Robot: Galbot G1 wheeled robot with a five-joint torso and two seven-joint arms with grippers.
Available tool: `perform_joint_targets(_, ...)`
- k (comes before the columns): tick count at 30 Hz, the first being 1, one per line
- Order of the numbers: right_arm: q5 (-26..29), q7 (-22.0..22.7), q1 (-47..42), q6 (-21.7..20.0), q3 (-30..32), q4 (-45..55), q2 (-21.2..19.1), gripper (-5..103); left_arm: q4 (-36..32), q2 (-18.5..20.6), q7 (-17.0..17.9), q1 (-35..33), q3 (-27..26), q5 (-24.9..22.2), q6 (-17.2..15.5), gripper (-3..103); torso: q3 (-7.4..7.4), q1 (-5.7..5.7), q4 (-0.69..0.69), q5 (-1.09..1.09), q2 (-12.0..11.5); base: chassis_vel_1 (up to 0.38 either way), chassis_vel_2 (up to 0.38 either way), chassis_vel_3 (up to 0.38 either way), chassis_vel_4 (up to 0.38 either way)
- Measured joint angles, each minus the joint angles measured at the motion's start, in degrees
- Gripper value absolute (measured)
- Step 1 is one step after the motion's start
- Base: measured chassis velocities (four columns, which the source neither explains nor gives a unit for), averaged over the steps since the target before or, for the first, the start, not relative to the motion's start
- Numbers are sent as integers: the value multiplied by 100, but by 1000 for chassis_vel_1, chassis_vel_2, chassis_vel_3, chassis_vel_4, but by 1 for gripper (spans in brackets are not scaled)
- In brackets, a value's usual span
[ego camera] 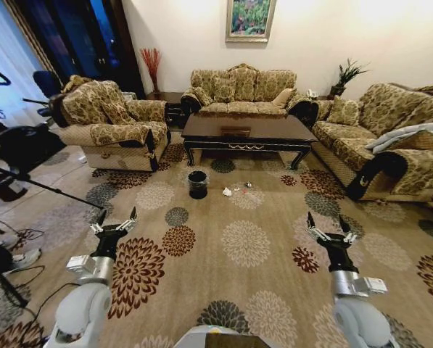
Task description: Move to the front of the table and pick up the trash from the floor, then place it into the trash bin.
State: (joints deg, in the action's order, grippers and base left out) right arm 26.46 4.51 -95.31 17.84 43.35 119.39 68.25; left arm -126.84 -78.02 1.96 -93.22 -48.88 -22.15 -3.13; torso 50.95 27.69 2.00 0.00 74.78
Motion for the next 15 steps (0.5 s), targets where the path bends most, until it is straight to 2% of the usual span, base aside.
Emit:
perform_joint_targets(4, 18, -3, -11, 40, 0, 14, 33, 100, 33, -65, 70, 8, 44, 113, 55, 100, 0, 0, 0, 0, 0, 0, 0, 0, 0)
perform_joint_targets(6, 21, 5, -10, 47, -7, 20, 36, 100, 37, -123, 277, 37, 74, 247, 51, 100, -3, -2, 0, 0, -5, 0, 0, 0, 0)
perform_joint_targets(8, 26, 13, -2, 47, -11, 19, 30, 100, 33, -139, 343, 44, 81, 260, 35, 100, -9, -8, -1, 0, -17, 0, 0, 0, 0)
perform_joint_targets(15, 73, 133, 107, 32, -39, -64, -4, 100, -15, -201, 511, 21, 83, 317, -39, 100, -126, -105, 0, 0, -231, 0, 0, 0, 0)
